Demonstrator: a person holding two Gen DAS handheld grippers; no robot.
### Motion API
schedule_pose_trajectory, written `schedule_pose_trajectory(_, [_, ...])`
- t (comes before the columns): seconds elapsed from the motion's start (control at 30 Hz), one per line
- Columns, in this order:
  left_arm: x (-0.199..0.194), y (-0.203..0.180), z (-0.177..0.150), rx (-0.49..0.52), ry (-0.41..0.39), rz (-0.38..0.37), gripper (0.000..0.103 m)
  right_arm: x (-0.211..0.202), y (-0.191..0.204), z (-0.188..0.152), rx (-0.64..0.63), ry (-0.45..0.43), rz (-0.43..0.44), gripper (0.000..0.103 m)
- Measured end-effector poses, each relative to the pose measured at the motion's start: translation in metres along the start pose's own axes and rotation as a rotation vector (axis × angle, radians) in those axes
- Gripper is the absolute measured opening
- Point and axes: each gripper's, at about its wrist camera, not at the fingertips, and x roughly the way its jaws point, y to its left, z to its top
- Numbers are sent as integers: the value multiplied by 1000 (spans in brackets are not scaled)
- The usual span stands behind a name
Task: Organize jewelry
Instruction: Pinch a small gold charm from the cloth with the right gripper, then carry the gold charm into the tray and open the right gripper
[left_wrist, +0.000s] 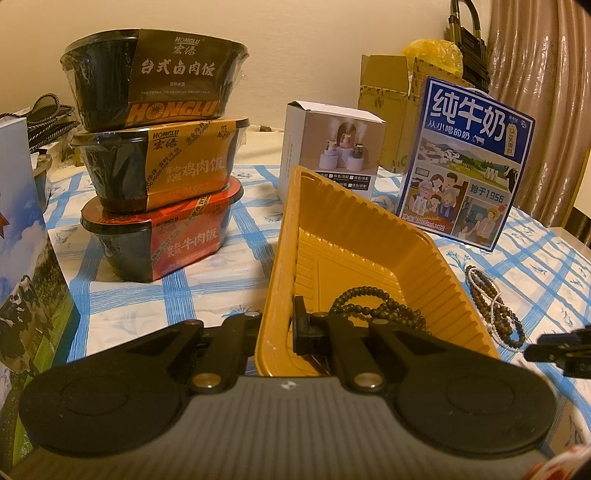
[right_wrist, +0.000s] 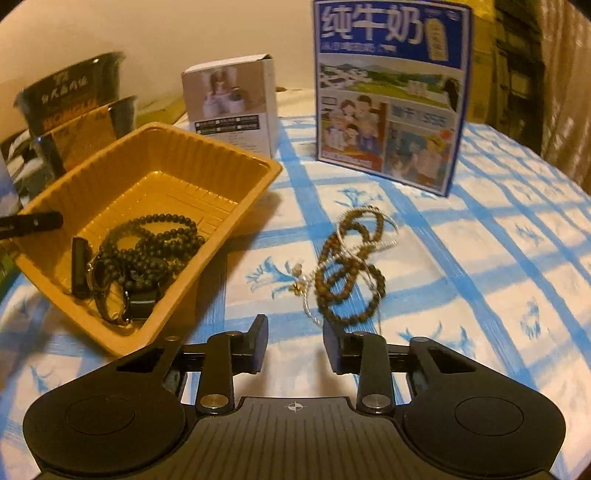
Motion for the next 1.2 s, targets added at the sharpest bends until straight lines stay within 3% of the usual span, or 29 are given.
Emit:
schedule_pose_trajectory(0.27, [0, 1, 0, -4, 3, -2, 5, 35, -6, 22, -70, -20, 8, 23])
schedule_pose_trajectory(0.63, [1, 0, 1, 8, 11, -4, 5, 79, -9, 35, -150, 7, 36, 22])
schedule_pose_trajectory(0.8, [1, 0, 1, 9, 13, -4, 5, 84, -3, 33, -224, 23, 31, 20])
schedule_pose_trajectory(0.9, [1, 0, 1, 11, 12, -4, 5, 86, 1, 32, -257, 50, 36, 9])
schedule_pose_trajectory(1.2, [1, 0, 3, 10, 12, -3, 5, 77, 4, 29, -260, 14, 2, 8])
